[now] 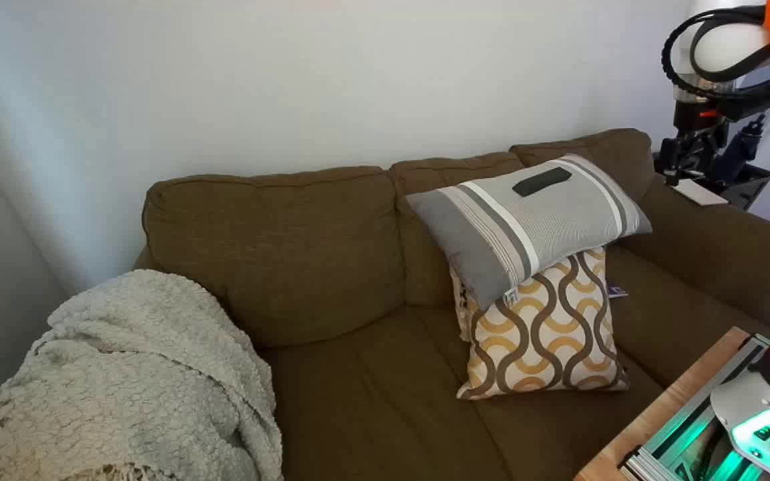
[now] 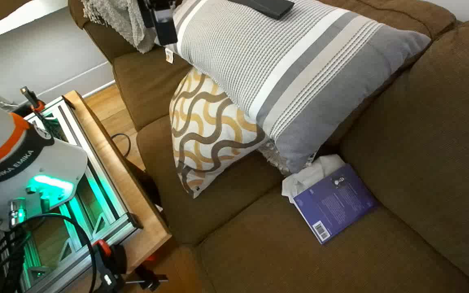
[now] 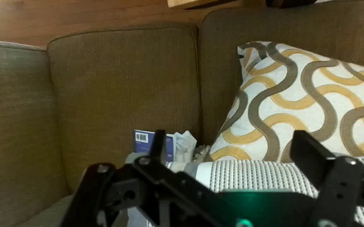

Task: Put the purple book on the grey pillow

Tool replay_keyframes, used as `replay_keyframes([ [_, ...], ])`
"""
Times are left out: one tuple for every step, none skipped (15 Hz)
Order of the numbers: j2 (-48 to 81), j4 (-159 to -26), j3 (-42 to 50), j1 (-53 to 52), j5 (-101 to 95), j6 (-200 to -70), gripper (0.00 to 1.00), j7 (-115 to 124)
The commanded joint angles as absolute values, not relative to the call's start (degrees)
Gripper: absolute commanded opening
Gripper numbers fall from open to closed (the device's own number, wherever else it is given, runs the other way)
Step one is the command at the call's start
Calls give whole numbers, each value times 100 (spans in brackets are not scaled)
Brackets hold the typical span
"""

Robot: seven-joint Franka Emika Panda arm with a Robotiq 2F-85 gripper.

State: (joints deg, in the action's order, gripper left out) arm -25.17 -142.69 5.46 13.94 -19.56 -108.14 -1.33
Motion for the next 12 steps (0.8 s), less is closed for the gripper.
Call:
replay_keyframes([
  [-2522,-14253,648,1277,-1994,-10779,100,-98],
  [-2521,-14253,648,1277,-1994,-10779,100,-98],
  [-2543,-14281,682,1296,-1911,-10915,100,12],
  [-2447,-14255,781,1340,-1754,-11203,100,183],
  [-2318,-14224,875,1391,-1620,-11469,100,350],
  [-2114,-14218,1019,1444,-1554,-11884,100,380],
  [-1923,-14255,1138,1522,-1540,-12339,100,488],
  [-1658,-14277,1276,1601,-1498,-12836,100,577],
  [-1471,-14312,1381,1701,-1482,-13252,100,698],
  [-1127,-14232,1508,1767,-1384,-13514,100,710],
  [-855,-14175,1624,1845,-1304,-13702,100,709],
  [-574,-14097,1759,1916,-1160,-13811,100,630],
])
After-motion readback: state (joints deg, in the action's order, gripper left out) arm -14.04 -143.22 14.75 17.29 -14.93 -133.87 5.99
